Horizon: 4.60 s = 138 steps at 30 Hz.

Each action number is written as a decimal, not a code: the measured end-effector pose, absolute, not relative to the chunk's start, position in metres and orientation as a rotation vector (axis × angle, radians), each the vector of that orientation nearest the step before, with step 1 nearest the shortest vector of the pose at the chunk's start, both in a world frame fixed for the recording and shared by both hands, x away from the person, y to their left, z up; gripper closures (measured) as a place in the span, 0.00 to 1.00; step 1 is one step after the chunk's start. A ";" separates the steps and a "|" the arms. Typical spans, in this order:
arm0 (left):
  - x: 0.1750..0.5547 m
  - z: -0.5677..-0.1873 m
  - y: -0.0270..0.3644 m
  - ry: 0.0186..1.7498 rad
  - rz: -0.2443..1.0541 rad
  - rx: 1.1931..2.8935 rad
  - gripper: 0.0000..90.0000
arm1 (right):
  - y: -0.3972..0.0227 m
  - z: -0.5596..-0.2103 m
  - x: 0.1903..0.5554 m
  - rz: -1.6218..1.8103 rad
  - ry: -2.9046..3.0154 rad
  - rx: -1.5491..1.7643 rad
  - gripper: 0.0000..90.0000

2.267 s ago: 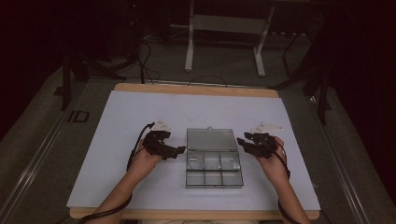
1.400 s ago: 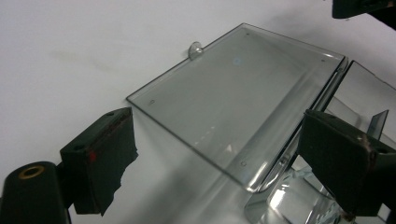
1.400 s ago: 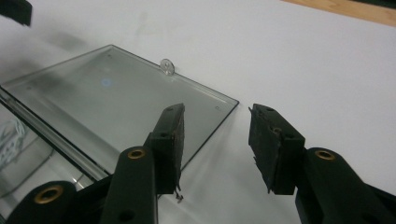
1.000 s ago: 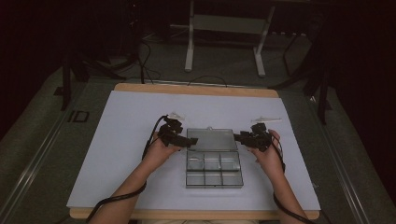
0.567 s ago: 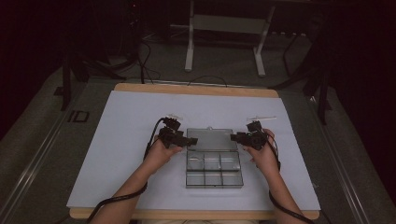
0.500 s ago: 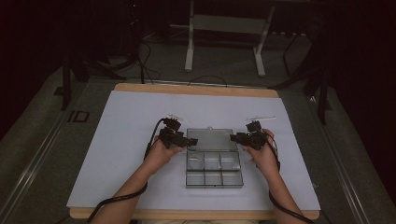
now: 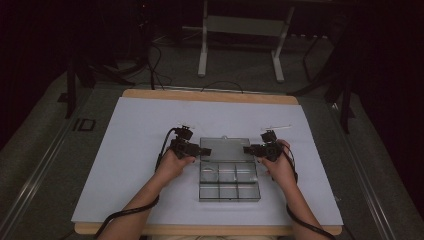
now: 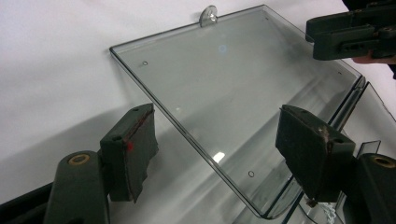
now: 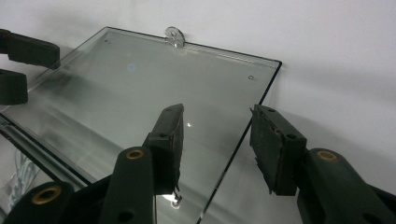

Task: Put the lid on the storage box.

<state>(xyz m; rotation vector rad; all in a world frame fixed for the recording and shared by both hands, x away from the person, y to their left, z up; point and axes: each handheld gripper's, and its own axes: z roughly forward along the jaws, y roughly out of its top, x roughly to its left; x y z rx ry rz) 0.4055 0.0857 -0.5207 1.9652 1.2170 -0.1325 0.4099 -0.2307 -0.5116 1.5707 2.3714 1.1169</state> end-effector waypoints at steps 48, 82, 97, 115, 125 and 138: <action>0.396 -0.503 0.077 1.076 -0.016 1.970 0.59 | -0.238 -0.495 0.398 1.332 2.274 1.546 0.67; 0.368 -0.476 0.084 0.912 0.128 1.959 0.74 | -0.244 -0.469 0.364 1.403 2.233 1.309 0.74; 0.355 -0.467 0.085 0.860 0.176 1.970 0.75 | -0.246 -0.466 0.351 1.419 2.241 1.247 0.72; 0.340 -0.463 0.086 0.825 0.219 1.953 0.75 | -0.253 -0.465 0.337 1.447 2.248 1.205 0.71; 0.332 -0.463 0.087 0.803 0.227 1.965 0.75 | -0.256 -0.467 0.329 1.455 2.247 1.192 0.70; 0.322 -0.465 0.086 0.777 0.253 1.973 0.74 | -0.259 -0.468 0.322 1.449 2.273 1.172 0.70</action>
